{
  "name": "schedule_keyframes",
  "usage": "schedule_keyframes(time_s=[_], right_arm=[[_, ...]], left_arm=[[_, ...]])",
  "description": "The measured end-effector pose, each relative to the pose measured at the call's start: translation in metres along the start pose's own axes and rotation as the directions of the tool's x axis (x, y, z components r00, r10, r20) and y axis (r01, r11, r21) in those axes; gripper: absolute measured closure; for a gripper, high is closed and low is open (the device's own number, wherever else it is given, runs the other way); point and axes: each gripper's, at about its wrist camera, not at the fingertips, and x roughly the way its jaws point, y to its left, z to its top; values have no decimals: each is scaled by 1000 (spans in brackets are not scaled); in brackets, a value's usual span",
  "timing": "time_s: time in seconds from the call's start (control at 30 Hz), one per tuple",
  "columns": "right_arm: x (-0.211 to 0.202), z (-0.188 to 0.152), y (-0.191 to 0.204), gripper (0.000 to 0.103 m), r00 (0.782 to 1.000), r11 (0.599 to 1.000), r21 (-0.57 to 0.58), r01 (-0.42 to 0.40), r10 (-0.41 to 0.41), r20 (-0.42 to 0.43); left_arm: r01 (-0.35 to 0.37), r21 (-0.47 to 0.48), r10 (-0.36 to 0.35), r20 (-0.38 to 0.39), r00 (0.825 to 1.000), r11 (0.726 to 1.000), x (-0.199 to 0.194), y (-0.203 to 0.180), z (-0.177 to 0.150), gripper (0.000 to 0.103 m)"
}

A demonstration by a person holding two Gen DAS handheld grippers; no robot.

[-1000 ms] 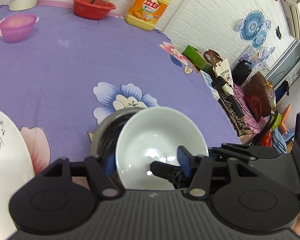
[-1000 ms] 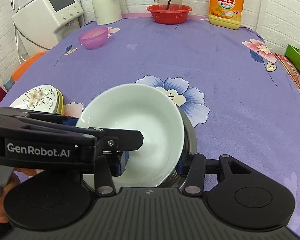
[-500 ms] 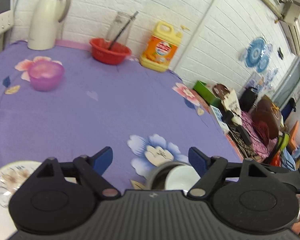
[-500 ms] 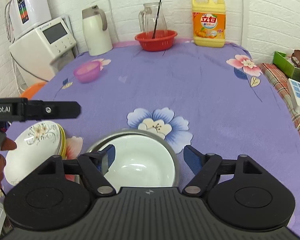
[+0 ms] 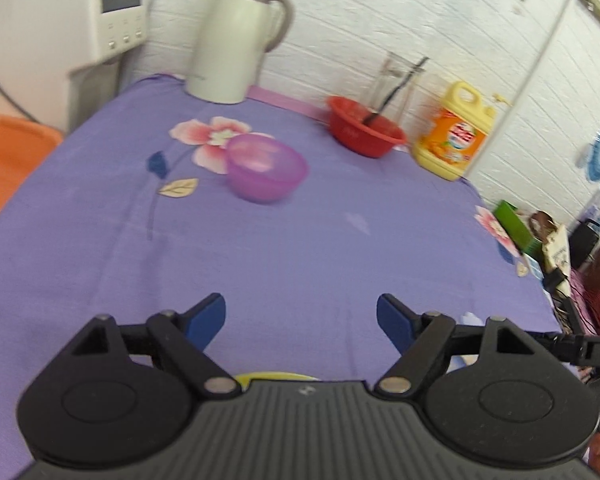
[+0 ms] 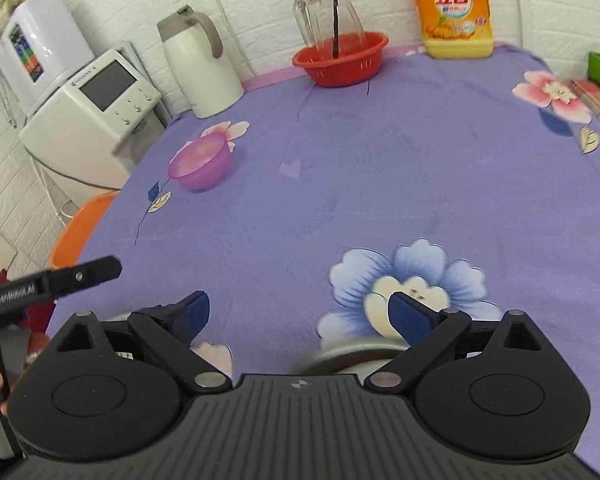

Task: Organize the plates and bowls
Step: 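Move the right tool to the pink plastic bowl rim and grasp it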

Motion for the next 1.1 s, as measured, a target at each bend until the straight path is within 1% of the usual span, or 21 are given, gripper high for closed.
schedule_keyframes(time_s=[0.07, 0.13, 0.27, 0.33, 0.47, 0.57, 0.7, 0.8, 0.93, 1.0, 1.1], right_arm=[[13, 7, 10, 0, 1000, 1000, -13, -24, 24, 13], [27, 15, 23, 0, 999, 997, -65, -31, 32, 16], [61, 29, 44, 0, 1000, 986, -164, -19, 18, -8], [82, 38, 54, 0, 1000, 979, -206, -4, -3, -30], [120, 55, 67, 0, 998, 969, -245, 11, -27, -64], [140, 64, 73, 0, 996, 965, -263, 12, -35, -82], [158, 70, 80, 0, 995, 960, -281, 7, -36, -97], [170, 71, 82, 0, 993, 953, -302, 15, -51, -110], [179, 70, 91, 0, 992, 925, -377, 48, -88, -88], [182, 68, 94, 0, 991, 907, -416, 63, -107, -83], [180, 64, 91, 0, 995, 906, -419, 58, -88, -51]], left_arm=[[-26, -6, 26, 4, 1000, 1000, 4, 12, 5, 23], [-44, -6, 44, 6, 999, 999, 10, 20, 11, 23], [-56, -10, 56, 4, 998, 998, 24, 31, 20, 23], [-60, -10, 60, -2, 998, 998, 31, 35, 24, 23], [-53, -19, 53, -18, 998, 998, 46, 43, 33, 23], [-53, -27, 52, -25, 998, 998, 56, 49, 38, 23], [-60, -42, 58, -43, 997, 997, 71, 57, 46, 23], [-63, -46, 60, -55, 997, 997, 81, 61, 49, 23], [-62, -46, 59, -73, 996, 997, 95, 65, 52, 23], [-63, -36, 61, -66, 996, 997, 98, 66, 54, 23], [-57, -61, 53, -68, 996, 997, 104, 69, 63, 23]])
